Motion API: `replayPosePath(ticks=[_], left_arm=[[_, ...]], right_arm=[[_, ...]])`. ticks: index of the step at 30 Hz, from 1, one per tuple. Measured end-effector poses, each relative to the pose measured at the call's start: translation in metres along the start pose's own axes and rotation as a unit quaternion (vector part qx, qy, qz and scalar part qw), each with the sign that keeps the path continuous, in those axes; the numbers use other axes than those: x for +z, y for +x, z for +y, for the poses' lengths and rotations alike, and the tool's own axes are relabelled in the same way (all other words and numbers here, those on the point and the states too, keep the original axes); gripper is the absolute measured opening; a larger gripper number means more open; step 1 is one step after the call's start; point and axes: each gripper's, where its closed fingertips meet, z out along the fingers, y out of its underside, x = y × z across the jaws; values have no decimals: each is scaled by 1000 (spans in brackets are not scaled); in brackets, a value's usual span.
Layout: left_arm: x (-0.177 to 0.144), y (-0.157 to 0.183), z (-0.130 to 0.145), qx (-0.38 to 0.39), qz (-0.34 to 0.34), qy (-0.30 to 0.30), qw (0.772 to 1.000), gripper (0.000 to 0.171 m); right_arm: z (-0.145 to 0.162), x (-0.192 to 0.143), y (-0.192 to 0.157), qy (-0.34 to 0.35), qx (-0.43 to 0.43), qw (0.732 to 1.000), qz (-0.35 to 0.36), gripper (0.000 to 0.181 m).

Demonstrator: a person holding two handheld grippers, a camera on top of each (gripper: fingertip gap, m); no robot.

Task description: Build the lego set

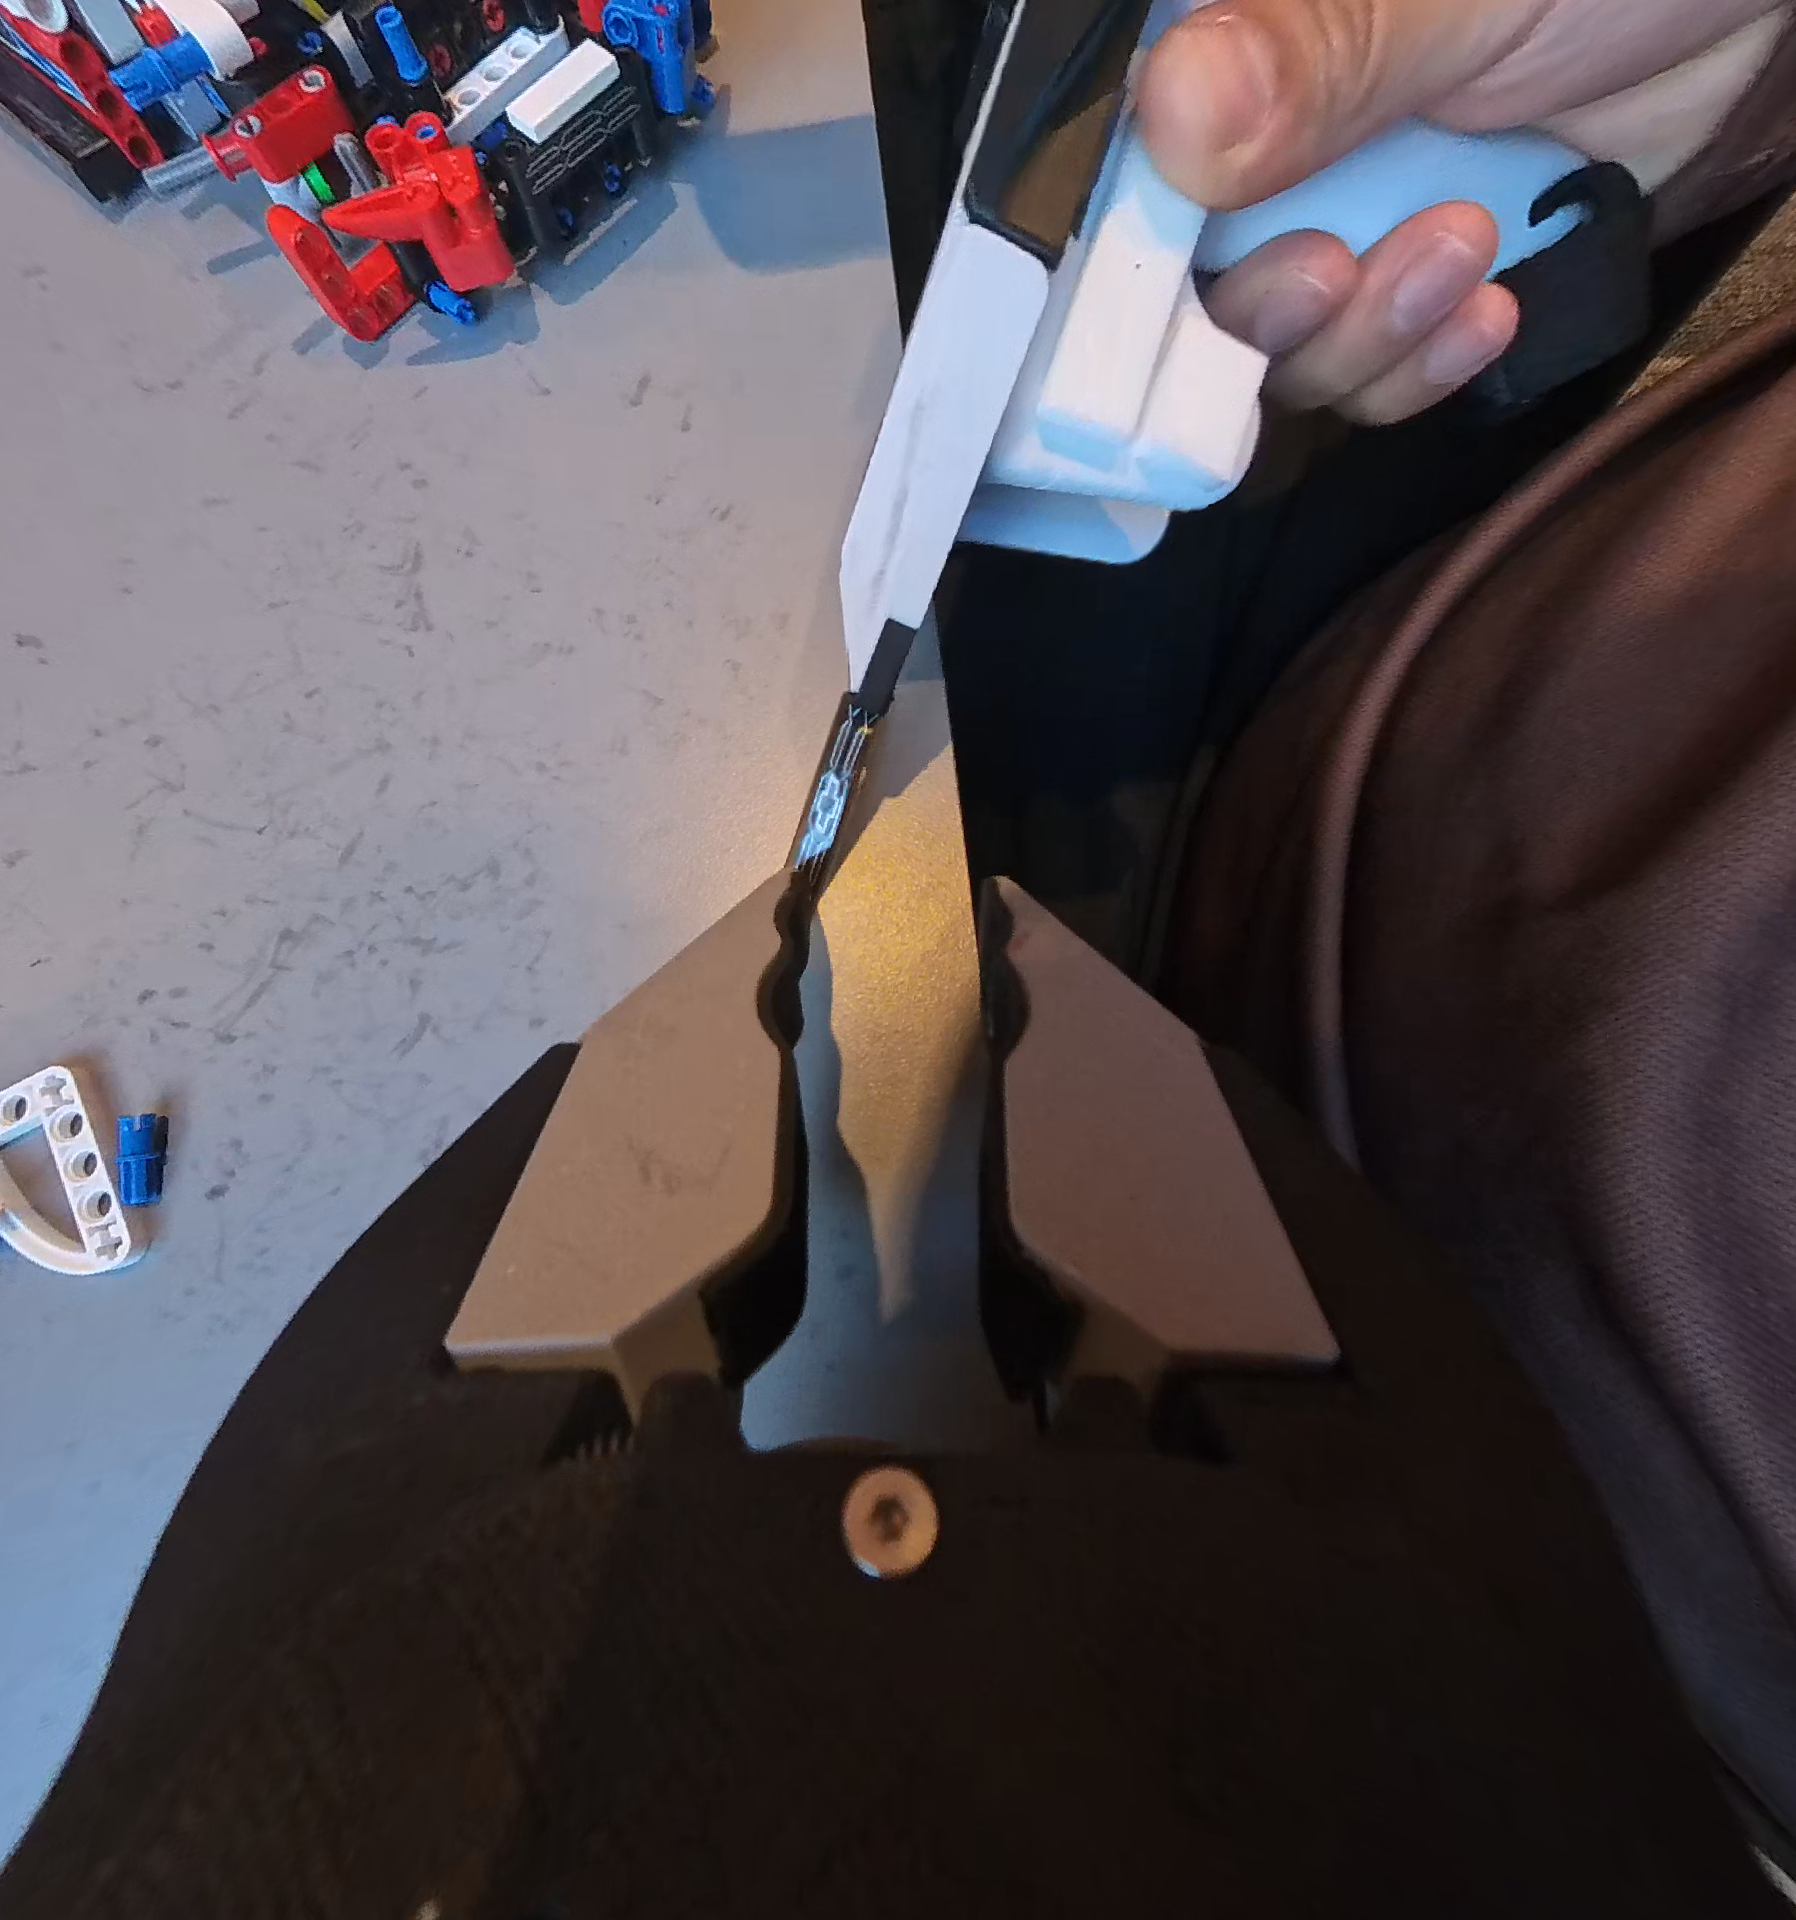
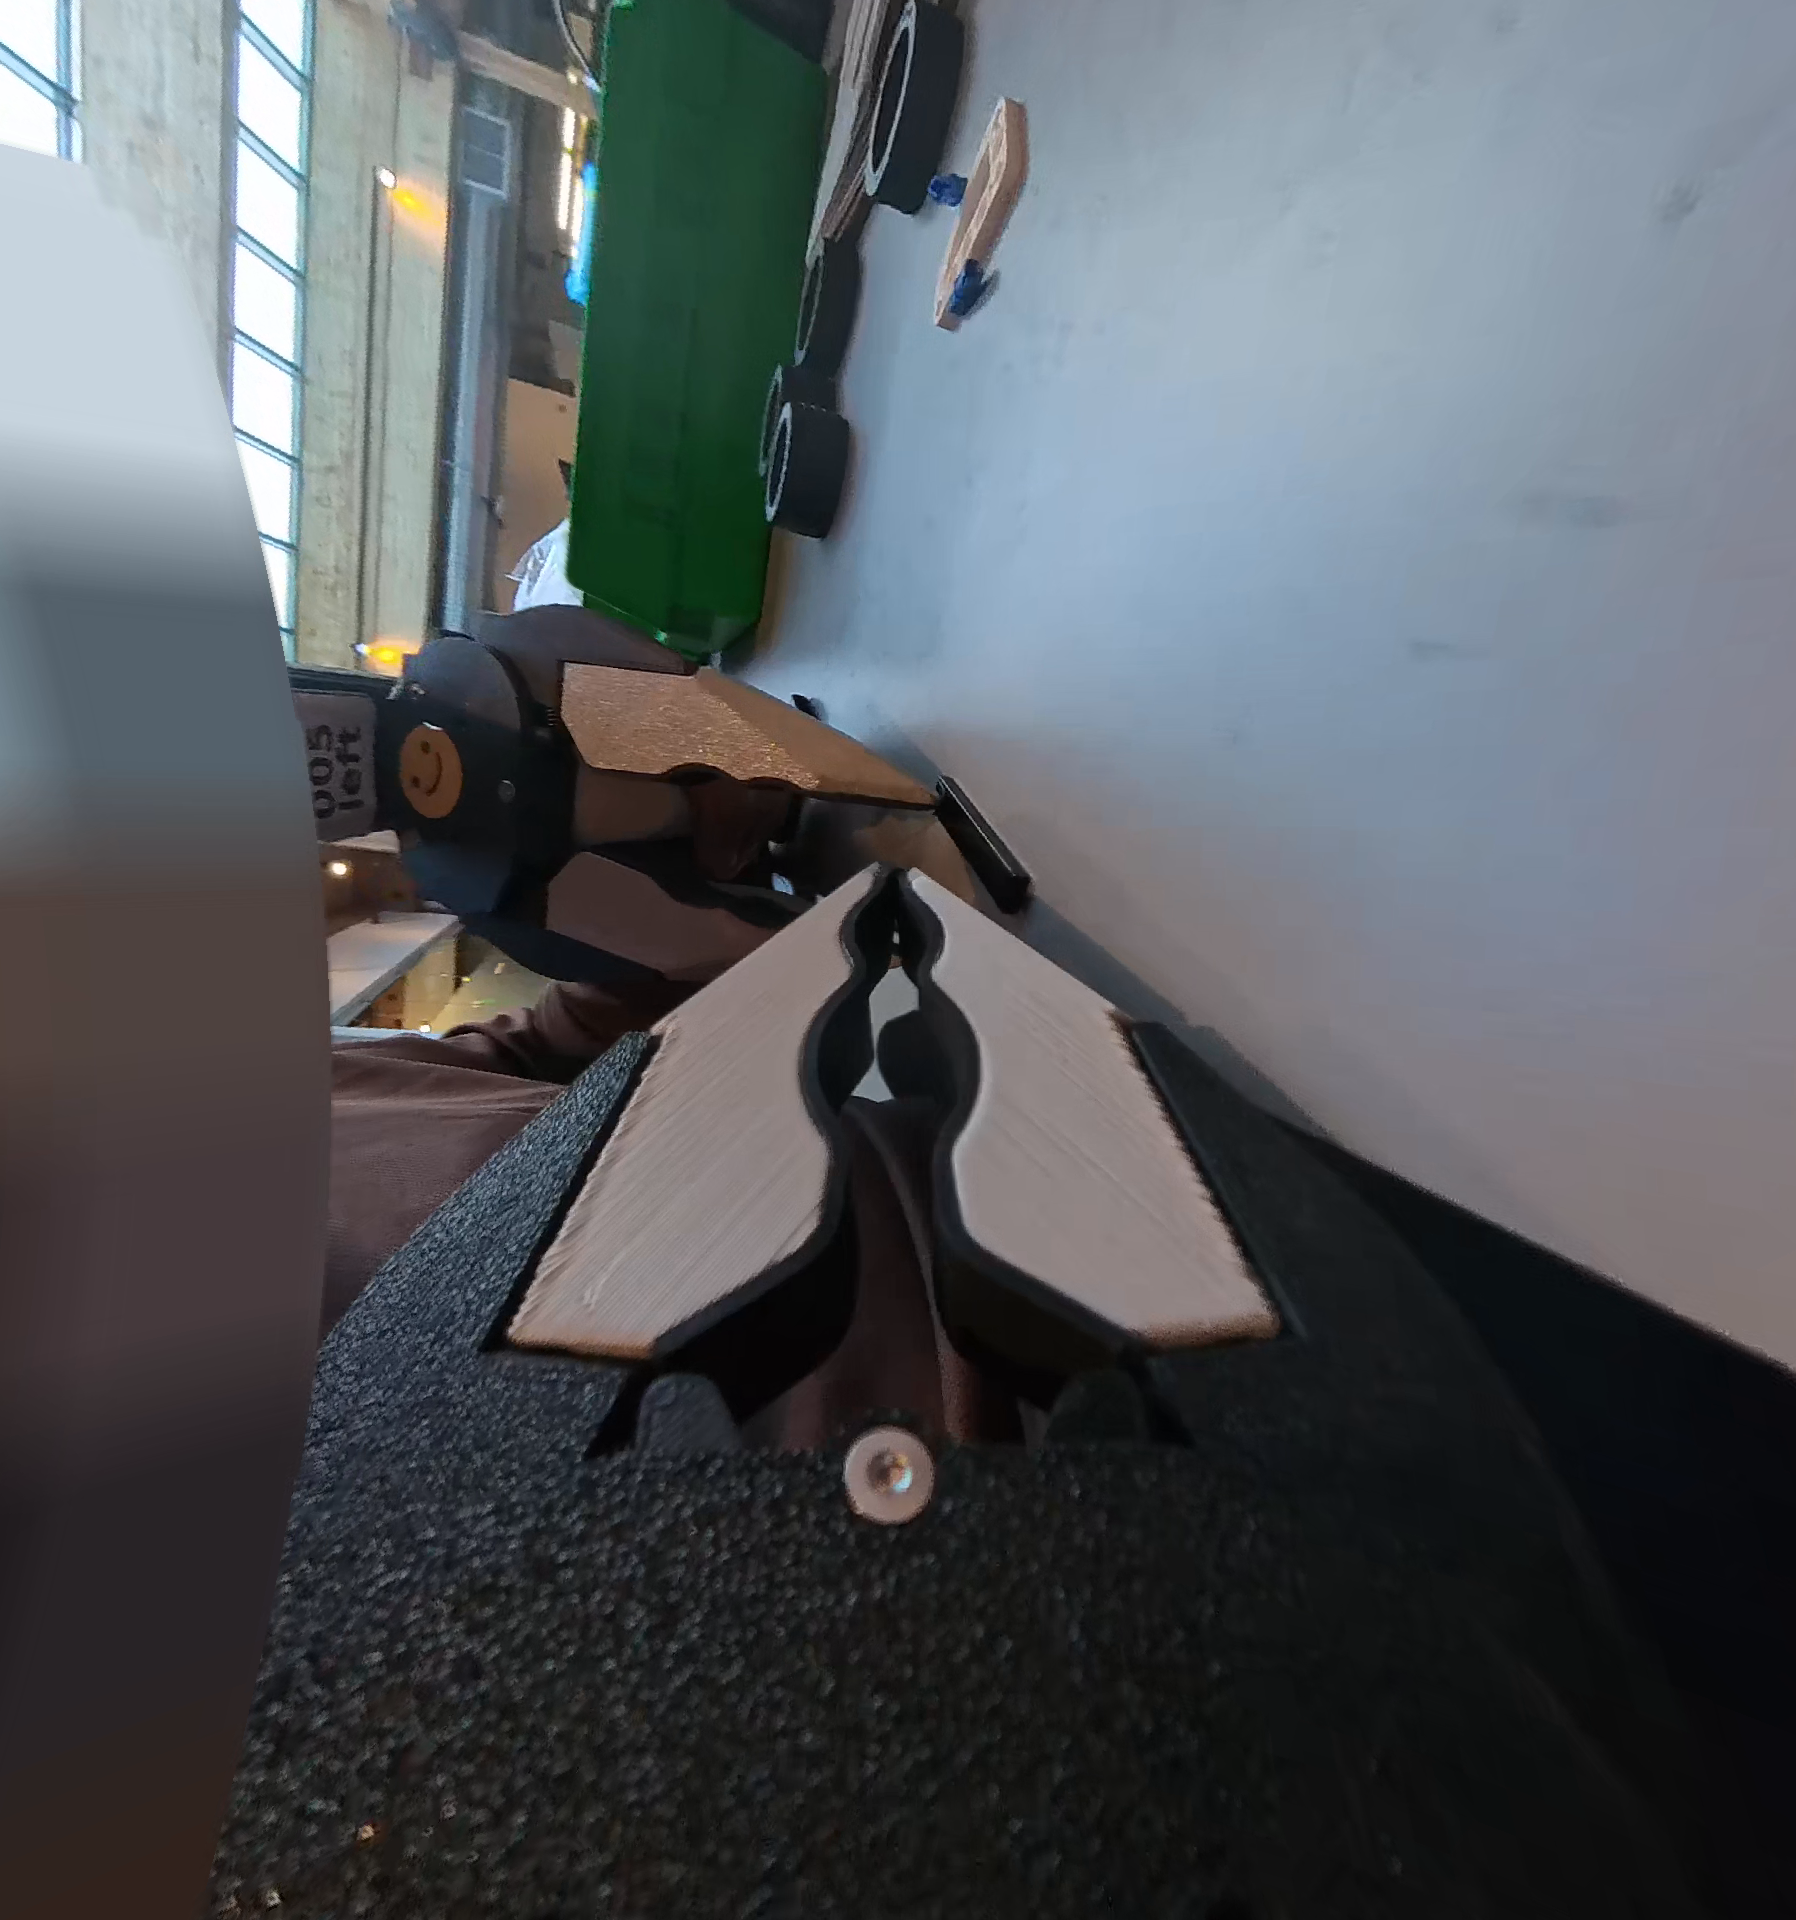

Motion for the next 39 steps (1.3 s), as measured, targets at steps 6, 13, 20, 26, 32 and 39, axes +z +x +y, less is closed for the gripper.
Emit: replayPosePath(ticks=[6, 13, 20, 26, 32, 39], left_arm=[[1, -1, 0, 11, -13, -3, 1000, 30], [2, 0, -1, 9, -16, 2, 1000, 31], [2, 0, -1, 9, -16, 4, 1000, 32], [3, 1, -2, 9, -15, 7, 1000, 32], [4, 1, -3, 8, -16, 7, 1000, 32], [5, 1, -5, 4, -12, 13, 1000, 32]], right_arm=[[-1, -2, 4, 3, -30, 999, 38, 5], [0, -1, 9, -3, -78, 993, 89, 18], [-4, -1, 5, 7, -136, 983, 123, 27], [-7, -4, 3, 9, -197, 968, 158, 24], [-9, -4, 7, 10, -229, 956, 185, 26], [-11, -2, 6, 6, -319, 916, 242, 33]])
